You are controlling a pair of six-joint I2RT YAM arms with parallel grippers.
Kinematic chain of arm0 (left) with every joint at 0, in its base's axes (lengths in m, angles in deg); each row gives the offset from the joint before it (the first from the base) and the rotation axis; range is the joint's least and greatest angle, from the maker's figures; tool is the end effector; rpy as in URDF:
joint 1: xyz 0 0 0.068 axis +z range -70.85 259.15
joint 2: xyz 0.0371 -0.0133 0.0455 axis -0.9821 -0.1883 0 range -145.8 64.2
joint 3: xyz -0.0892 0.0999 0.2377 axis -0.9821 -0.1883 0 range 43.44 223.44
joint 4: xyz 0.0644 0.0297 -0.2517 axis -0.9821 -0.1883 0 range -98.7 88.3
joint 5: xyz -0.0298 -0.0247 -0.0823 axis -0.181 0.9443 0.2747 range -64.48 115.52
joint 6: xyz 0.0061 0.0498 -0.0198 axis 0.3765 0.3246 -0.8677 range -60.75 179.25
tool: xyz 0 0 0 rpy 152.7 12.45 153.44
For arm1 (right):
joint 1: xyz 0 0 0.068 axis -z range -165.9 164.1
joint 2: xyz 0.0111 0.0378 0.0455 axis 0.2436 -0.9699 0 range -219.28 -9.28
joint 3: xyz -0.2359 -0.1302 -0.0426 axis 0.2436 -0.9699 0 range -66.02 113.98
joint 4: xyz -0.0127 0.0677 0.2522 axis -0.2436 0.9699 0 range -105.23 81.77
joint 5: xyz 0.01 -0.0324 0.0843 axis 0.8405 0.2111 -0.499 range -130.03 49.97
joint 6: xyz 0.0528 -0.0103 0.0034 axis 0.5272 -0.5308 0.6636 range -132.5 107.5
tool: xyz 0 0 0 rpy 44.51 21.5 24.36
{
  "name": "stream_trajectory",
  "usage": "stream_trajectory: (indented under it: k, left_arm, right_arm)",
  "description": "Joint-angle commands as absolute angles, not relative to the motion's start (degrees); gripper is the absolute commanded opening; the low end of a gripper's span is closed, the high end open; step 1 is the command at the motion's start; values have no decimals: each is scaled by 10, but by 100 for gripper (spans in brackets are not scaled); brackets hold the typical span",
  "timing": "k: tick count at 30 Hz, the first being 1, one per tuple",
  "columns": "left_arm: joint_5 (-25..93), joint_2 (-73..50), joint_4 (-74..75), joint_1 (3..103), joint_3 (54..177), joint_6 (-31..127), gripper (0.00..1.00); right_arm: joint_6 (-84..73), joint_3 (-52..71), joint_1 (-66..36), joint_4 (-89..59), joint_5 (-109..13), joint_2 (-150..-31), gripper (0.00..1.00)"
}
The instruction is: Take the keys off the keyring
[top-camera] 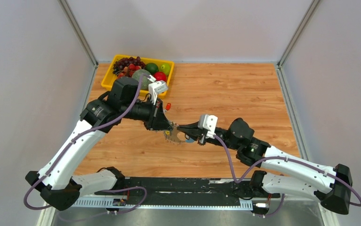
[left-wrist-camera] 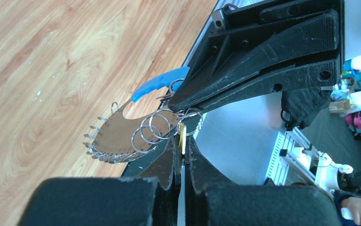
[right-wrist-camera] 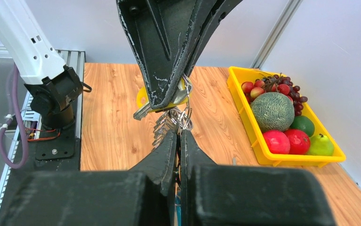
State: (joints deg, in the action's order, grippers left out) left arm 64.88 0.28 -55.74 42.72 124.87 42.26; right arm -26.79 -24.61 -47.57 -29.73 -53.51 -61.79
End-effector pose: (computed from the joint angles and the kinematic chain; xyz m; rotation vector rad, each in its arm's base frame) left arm 0.1485 -0.1376 0.4212 0.7958 2.1950 -1.2542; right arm 0.0969 0.1973 0.3410 -1.1142 1.1094 0.8339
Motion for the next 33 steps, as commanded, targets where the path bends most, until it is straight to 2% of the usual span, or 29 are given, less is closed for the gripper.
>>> stream_trajectory:
  k: [1,17,33]
  left_arm:
    - [640,3,-548,457,1245,412,0]
    - [681,-5,-535,464,1225,412,0]
    - [673,-17,-542,464,1205,412,0]
  right_arm:
    - [-271,-252,-476,-319,-539,-587,0]
    - [-268,-256,-476,-326,-552,-579,0]
    - [-260,-246,-477,-330,-587,-579,0]
